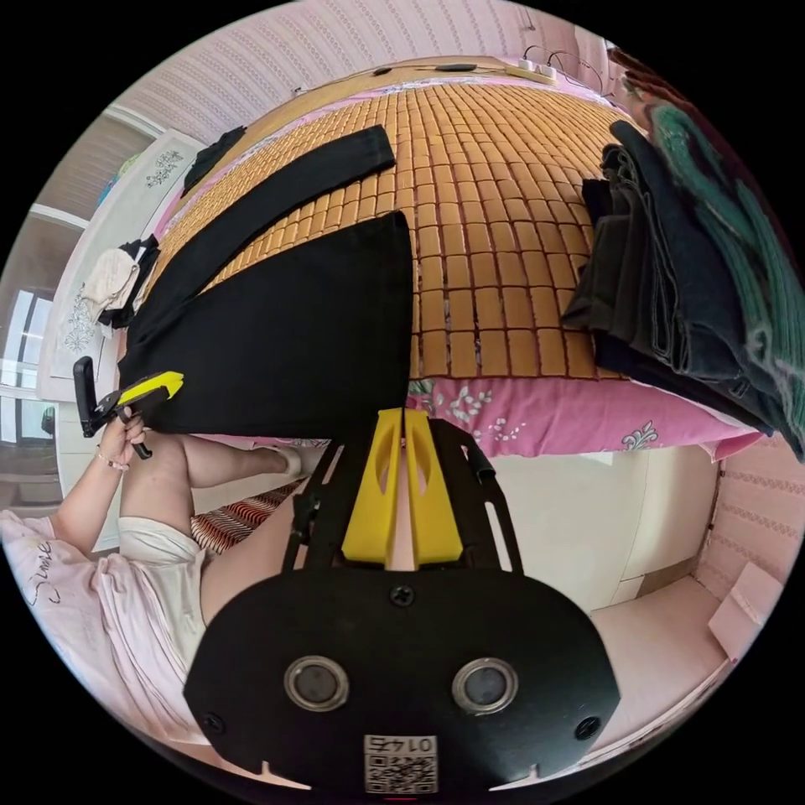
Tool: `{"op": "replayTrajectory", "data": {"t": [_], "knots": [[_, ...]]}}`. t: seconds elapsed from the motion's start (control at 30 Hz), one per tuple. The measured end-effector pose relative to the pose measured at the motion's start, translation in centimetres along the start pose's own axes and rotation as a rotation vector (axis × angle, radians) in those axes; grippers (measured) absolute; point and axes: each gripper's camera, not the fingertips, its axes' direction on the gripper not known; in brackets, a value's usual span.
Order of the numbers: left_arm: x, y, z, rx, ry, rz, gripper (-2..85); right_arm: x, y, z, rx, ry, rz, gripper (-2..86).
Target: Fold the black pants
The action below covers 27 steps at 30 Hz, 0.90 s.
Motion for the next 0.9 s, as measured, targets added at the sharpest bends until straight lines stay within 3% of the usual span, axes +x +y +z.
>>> {"op": "replayTrajectory", "data": {"t": [0.13, 0.23, 0.27, 0.37, 0.57, 0.77, 0.9], "knots": [[-5.0, 4.3, -6.6, 0.203, 0.049, -0.217, 6.0, 1.8, 0.9, -0.6, 0.002, -0.069, 0.090, 6.4], [-10.0, 9.7, -12.2, 0.347, -0.077, -0.424, 6.2, 3.2, 1.4, -0.8, 0.021, -0.188, 0.146, 10.4], [-12.1, 12.2, -14.2, 0.395, -0.137, -0.521, 7.1, 3.4, 1.4, -0.7, 0.020, -0.198, 0.154, 10.7], [-17.1, 18.3, -18.2, 0.566, -0.078, -0.735, 9.4, 3.5, 1.3, -0.1, -0.013, -0.220, 0.160, 9.9], [-22.9, 26.7, -22.8, 0.713, -0.169, -1.072, 11.8, 3.4, 1.9, -0.7, 0.022, -0.255, 0.161, 6.1], [-27.6, 29.2, -22.5, 0.802, 0.003, -1.244, 12.8, 3.2, 2.4, -3.6, 0.117, -0.303, 0.194, 1.7], [-28.8, 28.1, -21.7, 0.736, 0.158, -1.140, 0.4, 2.3, 2.6, -5.9, 0.180, -0.305, 0.191, 1.0]]}}
